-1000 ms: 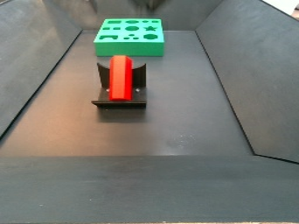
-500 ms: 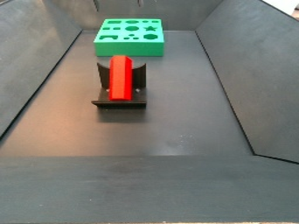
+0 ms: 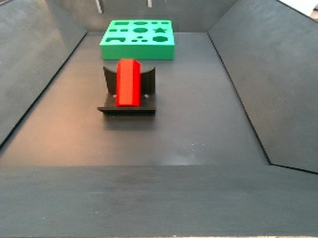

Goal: Pick up the hexagon object. Move up. Place the hexagon object on the fixture. Regrasp the hexagon object. Move to above the board. Insert the hexagon object.
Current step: Regrasp the hexagon object.

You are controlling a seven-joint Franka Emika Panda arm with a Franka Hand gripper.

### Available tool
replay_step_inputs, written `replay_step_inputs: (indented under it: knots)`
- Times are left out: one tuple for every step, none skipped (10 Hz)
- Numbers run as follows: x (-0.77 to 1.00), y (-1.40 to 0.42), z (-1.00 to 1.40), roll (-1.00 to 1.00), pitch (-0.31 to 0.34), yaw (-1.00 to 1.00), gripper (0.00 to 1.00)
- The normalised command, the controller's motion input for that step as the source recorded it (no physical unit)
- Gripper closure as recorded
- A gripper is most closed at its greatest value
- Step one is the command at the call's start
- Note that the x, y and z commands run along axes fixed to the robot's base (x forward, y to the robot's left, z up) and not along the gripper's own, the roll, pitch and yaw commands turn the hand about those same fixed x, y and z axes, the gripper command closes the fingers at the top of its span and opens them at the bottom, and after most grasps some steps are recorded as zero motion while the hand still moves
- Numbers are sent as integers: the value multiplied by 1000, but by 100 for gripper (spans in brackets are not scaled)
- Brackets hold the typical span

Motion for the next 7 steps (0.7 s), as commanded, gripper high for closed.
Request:
replay_step_inputs:
  knots:
    - [1,-19,10,1000,10,39,0]
    - [9,-20,4,1000,12,40,0]
    - [35,-24,-14,1000,21,42,0]
    - [43,-25,-17,1000,28,44,0]
    - [62,-29,-21,1000,42,48,0]
    - [73,-30,-23,1000,54,52,0]
    - [85,-34,-25,1000,70,57,0]
